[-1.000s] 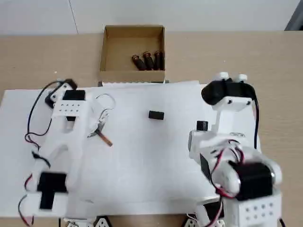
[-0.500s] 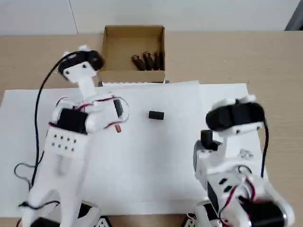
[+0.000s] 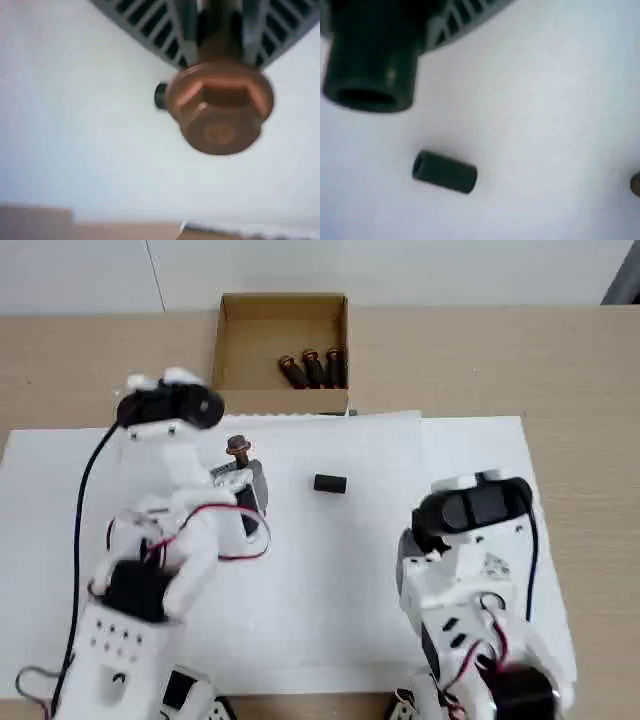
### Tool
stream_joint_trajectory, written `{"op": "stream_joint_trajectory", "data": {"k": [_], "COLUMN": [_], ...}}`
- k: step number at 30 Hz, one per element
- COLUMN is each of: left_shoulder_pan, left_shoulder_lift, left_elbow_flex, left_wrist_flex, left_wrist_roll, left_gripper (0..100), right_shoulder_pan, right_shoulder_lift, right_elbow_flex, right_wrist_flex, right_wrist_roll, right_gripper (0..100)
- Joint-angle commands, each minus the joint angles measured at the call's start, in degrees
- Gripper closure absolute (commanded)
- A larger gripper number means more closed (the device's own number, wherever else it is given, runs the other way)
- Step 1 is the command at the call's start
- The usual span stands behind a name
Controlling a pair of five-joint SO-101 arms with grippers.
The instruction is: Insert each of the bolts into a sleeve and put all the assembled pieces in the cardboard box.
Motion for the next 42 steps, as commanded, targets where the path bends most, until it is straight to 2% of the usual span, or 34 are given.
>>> {"op": "stream_joint_trajectory", "data": {"k": [1,5,14,19,26,31,42], "left_shoulder_pan": [0.26,0.35,0.35,0.44,5.54,6.42,6.51], "left_shoulder_lift": [-9.32,-16.44,-26.02,-28.40,-29.98,-29.98,-29.71], "left_elbow_flex": [6.46,13.05,16.04,16.04,15.87,15.78,16.04], "left_wrist_flex": [-8.79,-12.04,-12.22,-12.40,-12.31,-12.22,-12.22], "left_wrist_roll": [-0.35,0.09,11.08,14.86,15.38,15.38,15.38], "left_gripper": [100,100,100,100,100,100,100], "right_shoulder_pan": [-2.51,-9.36,-21.76,-27.47,-27.91,-27.91,-28.00], "right_shoulder_lift": [-1.80,-2.68,-2.86,-2.86,-2.51,-2.86,-2.86], "right_elbow_flex": [3.52,7.56,14.42,17.85,18.99,19.78,19.43], "right_wrist_flex": [-6.81,-12.00,-22.02,-26.59,-31.60,-32.66,-34.51], "right_wrist_roll": [0.53,0.53,0.62,6.77,13.98,18.29,18.55], "right_gripper": [99.5,99.5,99.5,99.5,99.5,99.5,99.5]}}
